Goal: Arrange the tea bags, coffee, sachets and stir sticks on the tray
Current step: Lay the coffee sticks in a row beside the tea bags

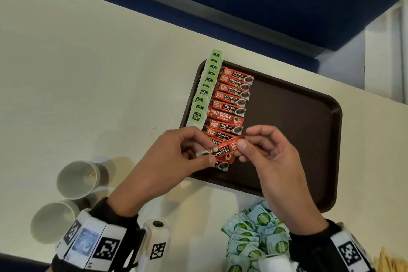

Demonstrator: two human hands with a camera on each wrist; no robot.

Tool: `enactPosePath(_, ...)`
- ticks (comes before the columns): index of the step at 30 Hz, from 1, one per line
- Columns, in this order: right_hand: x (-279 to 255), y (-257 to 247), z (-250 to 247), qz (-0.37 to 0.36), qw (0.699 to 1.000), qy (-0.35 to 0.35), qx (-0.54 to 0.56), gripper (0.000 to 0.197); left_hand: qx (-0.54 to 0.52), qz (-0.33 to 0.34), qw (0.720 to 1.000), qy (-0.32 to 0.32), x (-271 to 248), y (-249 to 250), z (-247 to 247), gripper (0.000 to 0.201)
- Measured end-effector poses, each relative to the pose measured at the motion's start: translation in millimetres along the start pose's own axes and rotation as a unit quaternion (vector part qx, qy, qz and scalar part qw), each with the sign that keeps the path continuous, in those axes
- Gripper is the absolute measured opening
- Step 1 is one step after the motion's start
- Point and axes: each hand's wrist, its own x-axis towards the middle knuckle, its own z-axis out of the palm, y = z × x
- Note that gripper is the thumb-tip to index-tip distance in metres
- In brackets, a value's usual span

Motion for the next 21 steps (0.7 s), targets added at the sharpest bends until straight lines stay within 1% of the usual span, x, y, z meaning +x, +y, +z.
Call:
enactPosePath(1, 0.6, -0.4, 2.3, 0.003, 1.000, 0.006, 0.022, 0.030, 0.012, -0.004, 1.000, -0.009, 0.8, 0.8, 1.2, 0.018)
enactPosePath(3, 2.4, -1.6, 6.9, 0.007, 0.999, 0.007, 0.051, 0.030, 0.017, -0.012, 1.000, 0.000, 2.7, 2.0, 1.3, 0.019)
enactPosePath(5, 3.9, -2.0, 10.3, 0.010, 0.998, 0.008, 0.062, 0.030, 0.008, -0.022, 1.000, 0.018, 3.5, 3.5, -0.4, 0.019)
enactPosePath(7, 3.9, -1.1, 13.5, 0.029, 0.998, 0.002, 0.060, 0.032, -0.002, -0.029, 0.999, 0.022, 3.2, 4.4, 0.4, 0.021)
enactPosePath(9, 1.0, 1.4, 18.0, 0.058, 0.997, -0.044, 0.022, 0.029, -0.009, -0.026, 0.999, 0.024, 2.6, 3.2, 3.5, 0.024)
enactPosePath(11, -2.1, 3.1, 20.1, 0.072, 0.993, -0.090, -0.012, 0.022, -0.012, -0.020, 1.000, 0.015, 1.4, 1.5, 7.2, 0.029)
enactPosePath(13, -2.6, 0.9, 19.7, 0.054, 0.992, -0.101, -0.052, 0.017, -0.013, -0.016, 1.000, 0.017, 0.3, -0.1, 8.2, 0.032)
enactPosePath(14, -1.7, -0.1, 18.1, 0.032, 0.990, -0.102, -0.092, 0.016, -0.009, -0.011, 0.999, 0.032, -0.2, -0.1, 7.7, 0.031)
enactPosePath(16, -0.3, 0.0, 15.0, -0.012, 0.973, -0.121, -0.197, 0.016, 0.000, 0.002, 0.998, 0.070, -0.8, 2.0, 6.9, 0.025)
enactPosePath(18, -1.1, 3.5, 15.4, -0.030, 0.952, -0.146, -0.266, 0.020, -0.004, 0.014, 0.996, 0.089, 0.1, 2.3, 6.3, 0.014)
enactPosePath(19, -1.7, 6.0, 16.1, -0.029, 0.949, -0.152, -0.274, 0.023, -0.005, 0.014, 0.995, 0.096, 0.4, 1.0, 5.8, 0.011)
enactPosePath(21, -1.9, 12.0, 15.7, -0.010, 0.954, -0.149, -0.259, 0.029, -0.005, 0.004, 0.993, 0.119, 0.3, -3.1, 4.5, 0.009)
